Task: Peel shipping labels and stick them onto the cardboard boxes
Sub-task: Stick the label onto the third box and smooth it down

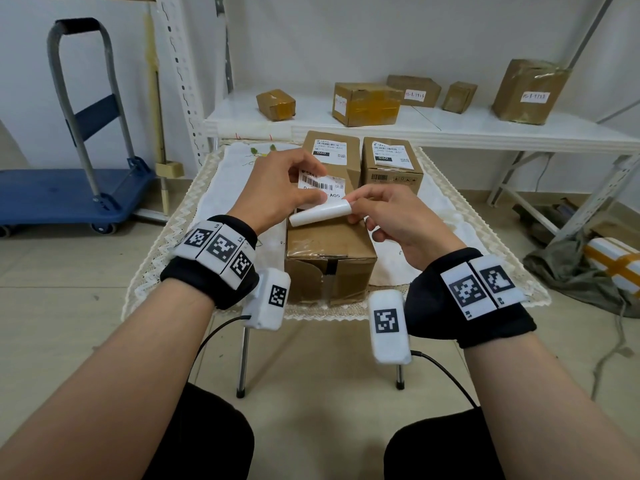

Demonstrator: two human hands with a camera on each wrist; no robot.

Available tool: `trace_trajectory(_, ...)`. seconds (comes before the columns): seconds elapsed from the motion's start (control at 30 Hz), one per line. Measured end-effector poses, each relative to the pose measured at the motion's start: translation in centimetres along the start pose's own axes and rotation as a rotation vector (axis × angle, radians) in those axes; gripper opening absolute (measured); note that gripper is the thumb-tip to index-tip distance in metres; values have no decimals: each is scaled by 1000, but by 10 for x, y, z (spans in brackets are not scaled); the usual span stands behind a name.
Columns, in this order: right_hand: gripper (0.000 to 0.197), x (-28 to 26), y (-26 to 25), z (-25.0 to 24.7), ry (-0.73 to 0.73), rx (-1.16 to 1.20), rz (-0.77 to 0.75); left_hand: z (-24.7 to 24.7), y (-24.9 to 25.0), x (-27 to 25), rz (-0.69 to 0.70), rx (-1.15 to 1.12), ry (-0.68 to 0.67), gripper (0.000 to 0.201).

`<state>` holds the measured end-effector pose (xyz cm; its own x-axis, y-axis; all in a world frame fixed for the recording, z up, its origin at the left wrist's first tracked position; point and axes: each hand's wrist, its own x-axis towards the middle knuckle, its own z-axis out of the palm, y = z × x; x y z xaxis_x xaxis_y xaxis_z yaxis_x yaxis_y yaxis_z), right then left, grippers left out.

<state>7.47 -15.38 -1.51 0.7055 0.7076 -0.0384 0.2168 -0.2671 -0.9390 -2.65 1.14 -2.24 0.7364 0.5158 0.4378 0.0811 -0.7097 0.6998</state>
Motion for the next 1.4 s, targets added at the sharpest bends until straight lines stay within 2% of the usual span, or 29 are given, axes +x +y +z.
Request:
trace_trajectory(0.23, 22, 5, 2, -2, -17, 34, 27, 2, 0, -1, -7, 3, -12, 34)
trace_trajectory(0.83, 24, 8, 3, -3, -25, 59, 56, 5, -2, -1, -56, 18, -61, 32)
trace_trajectory(1.13, 24, 9, 3, 3, -11, -5, 51, 5, 1, -4, -60, 80, -98, 16)
trace_trajectory(1.4, 26, 11, 6, -5, -127, -43, 58, -2, 0, -4, -68, 159, -169, 26)
